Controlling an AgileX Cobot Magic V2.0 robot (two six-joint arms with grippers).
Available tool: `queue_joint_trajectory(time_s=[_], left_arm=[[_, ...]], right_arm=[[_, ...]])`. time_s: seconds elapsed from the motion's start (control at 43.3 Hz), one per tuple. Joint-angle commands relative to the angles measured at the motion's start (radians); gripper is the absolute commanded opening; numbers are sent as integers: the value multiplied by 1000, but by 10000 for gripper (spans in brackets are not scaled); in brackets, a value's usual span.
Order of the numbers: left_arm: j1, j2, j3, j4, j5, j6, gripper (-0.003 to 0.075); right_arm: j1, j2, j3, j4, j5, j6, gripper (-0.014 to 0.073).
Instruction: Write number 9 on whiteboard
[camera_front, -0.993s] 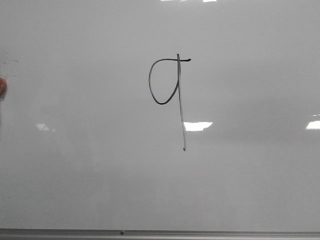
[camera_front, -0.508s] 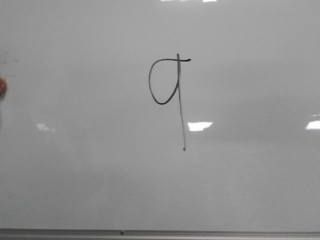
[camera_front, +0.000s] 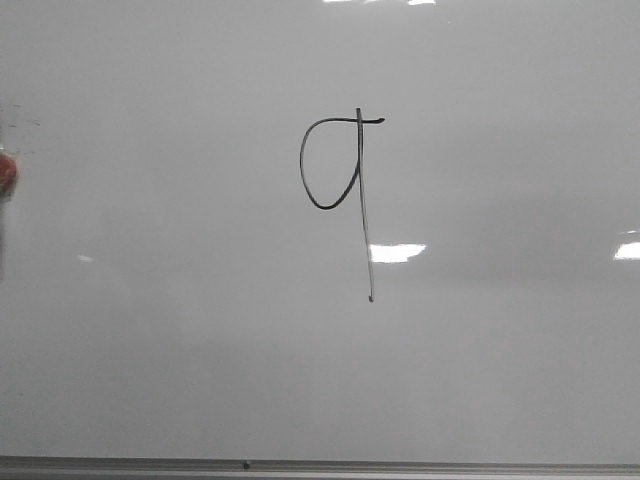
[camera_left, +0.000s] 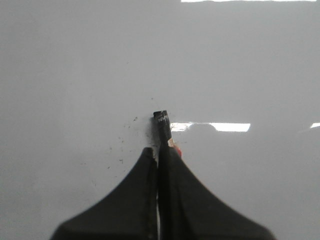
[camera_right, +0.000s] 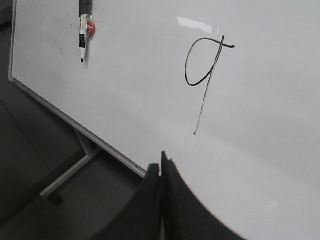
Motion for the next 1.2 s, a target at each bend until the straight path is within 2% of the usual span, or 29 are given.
queue_joint_trajectory(time_s=[0.0,0.116,0.277,1.178], left_arm=[[2,-63,53,54,-81,-29,-19],[2,-148,152,70,-81,-29,-19],[2,-149,245,68,-156,-29,-19],[2,-150,245,65,-182,-29,-19]], right_arm=[[-6,7,-24,37,-53,-2,-61],[-6,7,-24,37,-53,-2,-61],[-6,7,-24,37,-50,-2,-61],[-6,7,-24,37,-50,-2,-61]])
